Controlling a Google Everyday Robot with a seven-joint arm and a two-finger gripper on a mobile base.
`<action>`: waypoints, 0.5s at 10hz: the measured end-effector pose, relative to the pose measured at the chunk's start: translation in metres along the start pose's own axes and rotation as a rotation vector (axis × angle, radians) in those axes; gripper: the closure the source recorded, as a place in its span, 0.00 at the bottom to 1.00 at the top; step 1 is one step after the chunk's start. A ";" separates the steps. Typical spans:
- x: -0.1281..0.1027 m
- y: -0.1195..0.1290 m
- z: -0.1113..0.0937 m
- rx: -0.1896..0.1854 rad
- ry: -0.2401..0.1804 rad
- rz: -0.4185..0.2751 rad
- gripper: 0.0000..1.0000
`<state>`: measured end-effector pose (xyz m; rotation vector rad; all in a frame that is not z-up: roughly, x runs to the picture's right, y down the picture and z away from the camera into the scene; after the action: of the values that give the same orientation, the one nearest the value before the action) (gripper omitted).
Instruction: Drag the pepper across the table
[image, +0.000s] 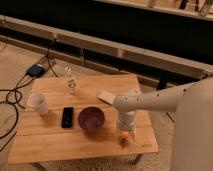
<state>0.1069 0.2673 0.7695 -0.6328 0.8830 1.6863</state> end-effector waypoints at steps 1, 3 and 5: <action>0.000 0.000 0.000 0.000 0.000 0.000 0.35; 0.000 -0.001 0.001 0.002 0.000 -0.002 0.35; 0.004 -0.007 0.006 0.015 -0.014 0.005 0.35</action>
<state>0.1127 0.2757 0.7686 -0.6083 0.8868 1.6855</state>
